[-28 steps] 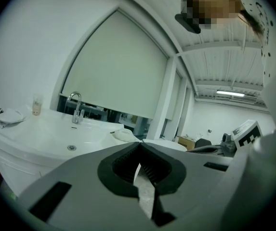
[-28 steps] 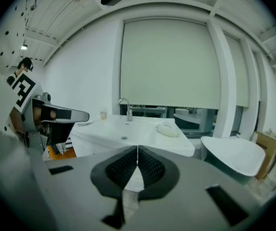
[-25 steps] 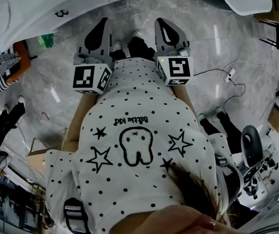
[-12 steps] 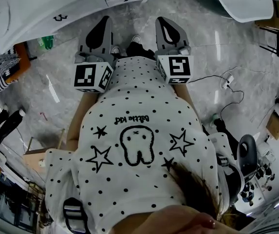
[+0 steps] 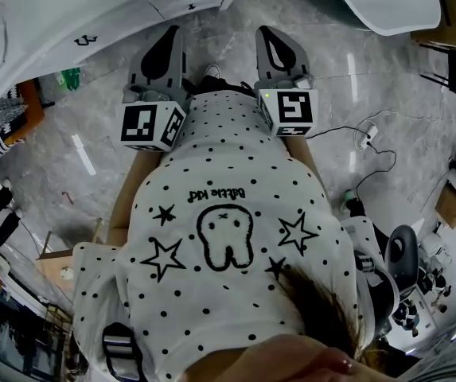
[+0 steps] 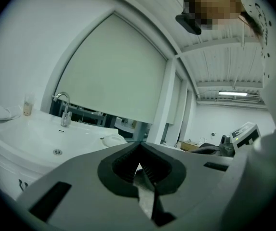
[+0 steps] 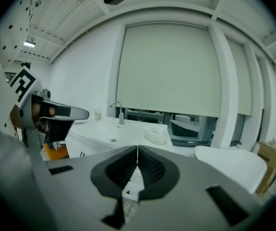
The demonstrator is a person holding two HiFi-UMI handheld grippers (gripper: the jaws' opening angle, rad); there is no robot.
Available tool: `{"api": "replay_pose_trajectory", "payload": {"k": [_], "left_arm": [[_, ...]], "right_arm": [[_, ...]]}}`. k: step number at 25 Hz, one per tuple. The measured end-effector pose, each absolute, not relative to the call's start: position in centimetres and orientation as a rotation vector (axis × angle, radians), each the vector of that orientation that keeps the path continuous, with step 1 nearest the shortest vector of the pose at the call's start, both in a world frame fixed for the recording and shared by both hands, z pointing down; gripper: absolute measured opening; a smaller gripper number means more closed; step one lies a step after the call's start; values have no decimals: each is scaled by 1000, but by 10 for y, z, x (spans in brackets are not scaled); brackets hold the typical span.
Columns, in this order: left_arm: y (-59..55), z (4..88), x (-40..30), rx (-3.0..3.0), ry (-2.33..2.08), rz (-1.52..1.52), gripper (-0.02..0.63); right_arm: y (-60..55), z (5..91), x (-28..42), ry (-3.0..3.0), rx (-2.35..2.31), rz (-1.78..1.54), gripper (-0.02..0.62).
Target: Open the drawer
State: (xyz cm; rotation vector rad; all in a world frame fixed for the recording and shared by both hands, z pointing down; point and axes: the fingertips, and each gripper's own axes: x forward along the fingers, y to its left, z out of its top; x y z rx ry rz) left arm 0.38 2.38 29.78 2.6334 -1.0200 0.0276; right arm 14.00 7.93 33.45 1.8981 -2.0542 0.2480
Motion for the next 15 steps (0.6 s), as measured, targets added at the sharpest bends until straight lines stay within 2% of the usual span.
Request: {"api": "replay_pose_trajectory", "payload": {"k": [15], "left_arm": [[28,299,11,2643,-968,56,4]], "right_arm": [[89,333,153,-1994,1985,288,14]]}}
